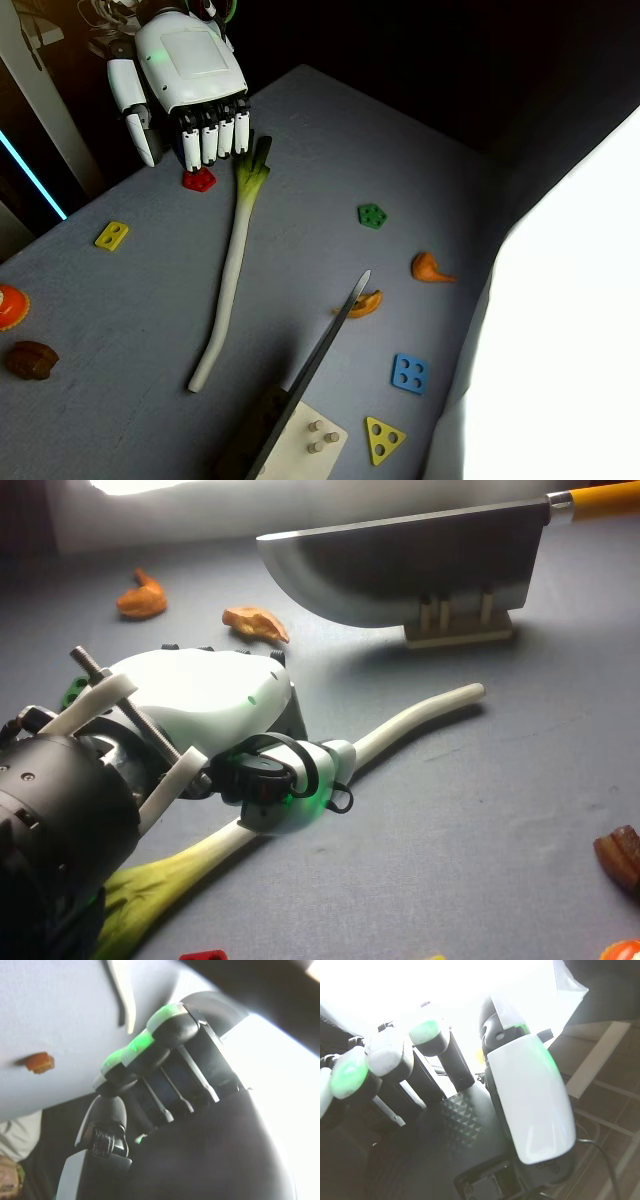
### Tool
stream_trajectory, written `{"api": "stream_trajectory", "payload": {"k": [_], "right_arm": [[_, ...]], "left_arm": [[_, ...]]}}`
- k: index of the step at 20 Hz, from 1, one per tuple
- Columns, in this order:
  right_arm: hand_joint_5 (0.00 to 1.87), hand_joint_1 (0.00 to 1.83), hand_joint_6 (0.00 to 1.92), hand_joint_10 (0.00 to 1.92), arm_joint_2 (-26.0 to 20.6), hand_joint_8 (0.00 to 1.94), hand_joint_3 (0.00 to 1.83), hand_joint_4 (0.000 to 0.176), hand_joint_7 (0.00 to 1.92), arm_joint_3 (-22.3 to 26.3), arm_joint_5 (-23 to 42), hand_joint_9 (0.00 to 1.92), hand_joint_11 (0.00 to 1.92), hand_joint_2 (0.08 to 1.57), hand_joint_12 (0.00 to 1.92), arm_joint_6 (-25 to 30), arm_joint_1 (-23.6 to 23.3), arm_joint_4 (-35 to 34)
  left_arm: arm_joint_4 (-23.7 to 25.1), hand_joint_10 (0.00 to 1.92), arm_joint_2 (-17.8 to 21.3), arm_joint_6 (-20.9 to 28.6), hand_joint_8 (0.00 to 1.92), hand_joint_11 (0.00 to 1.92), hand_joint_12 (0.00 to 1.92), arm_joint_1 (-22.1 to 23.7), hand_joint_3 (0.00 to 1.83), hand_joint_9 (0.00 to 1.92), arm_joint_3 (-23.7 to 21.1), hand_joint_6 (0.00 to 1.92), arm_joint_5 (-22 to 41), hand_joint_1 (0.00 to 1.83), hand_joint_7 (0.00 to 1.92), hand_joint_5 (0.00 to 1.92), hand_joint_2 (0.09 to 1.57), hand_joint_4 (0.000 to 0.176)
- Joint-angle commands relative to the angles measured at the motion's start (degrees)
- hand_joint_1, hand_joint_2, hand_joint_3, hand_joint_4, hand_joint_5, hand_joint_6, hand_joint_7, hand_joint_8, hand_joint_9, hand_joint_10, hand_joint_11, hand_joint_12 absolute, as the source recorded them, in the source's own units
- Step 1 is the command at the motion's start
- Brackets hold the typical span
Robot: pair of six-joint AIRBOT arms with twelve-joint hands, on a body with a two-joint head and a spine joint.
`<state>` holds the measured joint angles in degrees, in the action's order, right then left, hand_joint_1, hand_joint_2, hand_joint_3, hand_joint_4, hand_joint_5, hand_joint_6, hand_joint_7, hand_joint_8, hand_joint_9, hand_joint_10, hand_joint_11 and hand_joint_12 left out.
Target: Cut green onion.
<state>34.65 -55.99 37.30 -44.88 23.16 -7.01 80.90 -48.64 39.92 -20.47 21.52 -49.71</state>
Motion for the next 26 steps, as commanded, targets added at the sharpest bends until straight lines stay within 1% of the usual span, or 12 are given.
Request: {"api": "stream_trajectory", "payload": {"k": [1,2,5,9,12,14,16,19,20,23,25,26], "right_arm": [[0.0,0.16,0.03,0.02,-0.41,0.02,0.26,0.0,0.0,-0.27,7.08,0.0,0.0,0.95,0.05,0.38,-0.76,-0.83],[0.0,0.14,0.0,0.0,-0.41,0.0,0.08,0.0,0.0,-0.28,6.88,0.0,0.0,1.05,0.0,0.38,-0.9,-0.82],[0.0,0.15,0.0,0.0,-0.4,0.0,0.06,0.0,0.0,-0.29,6.45,0.0,0.0,1.07,0.0,0.38,-1.26,-0.82],[0.0,0.15,0.0,0.0,-0.3,0.0,0.05,0.0,0.0,-0.28,6.31,0.0,0.0,1.09,0.0,-0.51,-1.36,-0.83],[0.0,0.26,0.0,0.0,0.46,0.0,0.01,0.0,0.0,-1.23,5.76,0.0,0.0,1.01,0.0,-5.5,-1.81,-3.98],[0.0,0.72,0.0,0.0,2.19,0.0,0.0,0.0,0.0,-4.81,1.48,0.0,0.0,0.93,0.0,-2.09,-2.16,-3.93],[0.0,1.01,0.0,0.0,4.99,0.0,0.0,0.0,0.0,-10.4,-4.15,0.0,0.0,0.93,0.0,4.87,-4.01,3.18],[0.0,1.18,0.0,0.0,8.11,0.0,0.0,0.0,0.0,-15.62,-7.8,0.0,0.0,0.98,0.0,5.13,-5.24,7.8],[0.0,1.19,0.0,0.0,9.43,0.0,0.0,0.009,0.0,-17.78,-7.81,0.0,0.0,0.99,0.0,7.65,-5.24,11.58],[0.0,1.12,0.0,0.0,12.44,0.0,0.01,0.02,0.0,-22.11,-8.03,0.0,0.0,1.01,0.0,9.1,-4.75,16.34],[0.0,1.13,0.0,0.0,14.59,0.0,0.0,0.023,0.0,-24.75,-7.8,0.0,0.0,0.99,0.0,9.76,-3.75,16.55],[0.0,1.13,0.0,0.0,15.78,0.0,0.0,0.017,0.0,-26.57,-7.13,0.0,0.0,0.99,0.0,12.2,-2.99,17.7]], "left_arm": [[3.93,0.13,0.38,0.04,0.05,0.0,0.7,0.44,0.22,0.07,-0.38,0.08,-0.26,0.24,0.08,0.03,1.24,0.019],[3.62,0.04,0.39,0.04,0.0,0.0,0.7,0.45,0.06,0.12,-0.54,0.01,-0.28,0.19,0.11,0.05,1.36,0.028],[3.33,0.01,0.36,0.04,0.0,0.0,0.63,0.45,0.03,0.1,-1.02,0.0,-1.01,0.18,0.06,0.01,1.38,0.033],[1.89,0.01,0.36,0.02,0.0,0.0,0.66,0.28,0.01,0.13,-1.36,0.01,-3.19,0.23,0.1,0.05,1.37,0.009],[0.69,0.01,0.36,0.03,0.01,0.0,0.51,0.35,0.0,0.15,-1.42,0.0,-5.44,0.23,0.14,0.06,1.36,0.027],[-0.24,0.01,0.33,0.03,0.01,0.0,0.47,0.47,0.0,0.17,-1.48,0.01,-6.71,0.33,0.16,0.08,1.34,0.025],[-0.65,0.0,0.31,0.04,0.0,0.0,0.48,0.53,0.0,0.13,-1.63,0.0,-8.19,0.37,0.16,0.08,1.32,0.037],[-0.22,0.01,0.26,0.06,0.01,0.0,0.53,0.27,0.0,0.13,-1.77,0.01,-9.71,0.35,0.14,0.09,1.3,0.026],[0.77,0.0,0.26,0.91,0.0,0.0,0.54,-0.29,0.0,0.12,-1.83,0.0,-9.86,0.32,0.13,0.07,1.31,0.024],[5.14,0.01,-0.05,6.92,0.01,0.0,0.55,-3.34,0.0,0.12,-1.89,0.01,-10.41,0.34,0.13,0.09,1.32,0.012],[6.46,0.01,-0.15,7.16,0.0,0.0,0.44,-4.73,0.0,0.07,-1.87,0.0,-10.38,0.38,0.09,0.08,1.31,0.0],[6.86,0.01,-0.13,7.5,0.01,0.0,0.42,-5.55,0.0,0.07,-1.89,0.0,-10.32,0.34,0.1,0.07,1.31,0.004]]}}
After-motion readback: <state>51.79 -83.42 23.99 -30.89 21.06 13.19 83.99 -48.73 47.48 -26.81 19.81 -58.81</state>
